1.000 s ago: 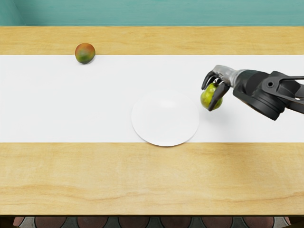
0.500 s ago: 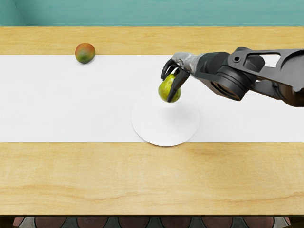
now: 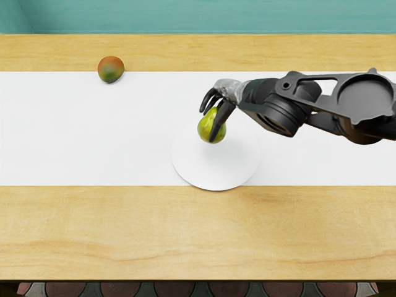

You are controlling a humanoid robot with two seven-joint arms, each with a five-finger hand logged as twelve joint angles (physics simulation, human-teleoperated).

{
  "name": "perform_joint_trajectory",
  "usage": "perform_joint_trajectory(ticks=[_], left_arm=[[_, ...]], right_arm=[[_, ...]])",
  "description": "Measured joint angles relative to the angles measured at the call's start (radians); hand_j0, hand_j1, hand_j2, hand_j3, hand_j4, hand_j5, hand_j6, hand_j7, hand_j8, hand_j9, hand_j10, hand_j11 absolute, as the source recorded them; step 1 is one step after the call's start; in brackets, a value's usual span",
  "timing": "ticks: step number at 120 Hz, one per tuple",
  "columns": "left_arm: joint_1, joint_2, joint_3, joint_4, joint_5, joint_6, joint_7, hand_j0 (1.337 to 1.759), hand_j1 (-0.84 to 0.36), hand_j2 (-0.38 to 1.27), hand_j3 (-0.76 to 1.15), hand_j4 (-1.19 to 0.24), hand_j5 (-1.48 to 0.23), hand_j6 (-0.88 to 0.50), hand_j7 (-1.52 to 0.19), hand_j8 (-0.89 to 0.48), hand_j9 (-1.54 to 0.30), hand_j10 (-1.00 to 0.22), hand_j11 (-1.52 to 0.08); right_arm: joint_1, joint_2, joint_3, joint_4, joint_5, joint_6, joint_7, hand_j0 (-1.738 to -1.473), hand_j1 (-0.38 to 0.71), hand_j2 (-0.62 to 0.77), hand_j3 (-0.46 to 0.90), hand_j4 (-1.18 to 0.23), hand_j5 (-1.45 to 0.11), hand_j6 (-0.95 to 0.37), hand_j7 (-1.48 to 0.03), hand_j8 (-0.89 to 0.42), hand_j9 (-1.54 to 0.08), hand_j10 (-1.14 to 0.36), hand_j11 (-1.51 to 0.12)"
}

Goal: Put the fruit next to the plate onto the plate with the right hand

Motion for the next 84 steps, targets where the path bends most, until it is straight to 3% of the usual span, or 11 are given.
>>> perform_joint_trajectory(ticks=[14, 31, 47, 60, 84], left_arm=[[0.000, 0.000, 0.000, 0.000, 0.000, 0.000, 0.000, 1.658, 0.35, 0.00, 0.00, 0.00, 0.00, 0.00, 0.00, 0.00, 0.00, 0.00, 0.00], [0.000, 0.000, 0.000, 0.000, 0.000, 0.000, 0.000, 1.658, 0.35, 0.00, 0.00, 0.00, 0.00, 0.00, 0.00, 0.00, 0.00, 0.00, 0.00], [0.000, 0.000, 0.000, 0.000, 0.000, 0.000, 0.000, 1.658, 0.35, 0.00, 0.00, 0.00, 0.00, 0.00, 0.00, 0.00, 0.00, 0.00, 0.00], [0.000, 0.000, 0.000, 0.000, 0.000, 0.000, 0.000, 1.658, 0.35, 0.00, 0.00, 0.00, 0.00, 0.00, 0.00, 0.00, 0.00, 0.00, 0.00], [0.007, 0.000, 0.000, 0.000, 0.000, 0.000, 0.000, 1.658, 0.35, 0.00, 0.00, 0.00, 0.00, 0.00, 0.00, 0.00, 0.00, 0.00, 0.00]], right_arm=[[-0.002, 0.011, 0.000, -0.016, -0.001, 0.004, 0.000, -1.658, -0.03, 0.29, 0.00, -0.44, -0.63, -0.27, -0.60, -0.19, -0.62, -0.26, -0.61], [0.001, 0.009, 0.000, -0.004, -0.003, 0.007, 0.001, -1.658, -0.17, 0.14, 0.00, -0.23, -0.33, -0.15, -0.31, -0.11, -0.33, -0.15, -0.32], [0.000, -0.038, 0.018, 0.069, 0.036, -0.002, 0.001, -1.658, -0.24, 0.07, 0.00, -0.13, -0.19, -0.09, -0.18, -0.07, -0.19, -0.09, -0.18], [-0.025, -0.120, 0.127, 0.173, 0.097, 0.036, 0.001, -1.658, -0.27, 0.04, 0.00, -0.09, -0.12, -0.06, -0.12, -0.05, -0.12, -0.06, -0.12], [-0.305, -0.262, 0.515, 0.360, 0.273, 0.386, 0.001, -1.658, -0.30, 0.01, 0.00, -0.05, -0.07, -0.04, -0.07, -0.04, -0.07, -0.04, -0.07]])
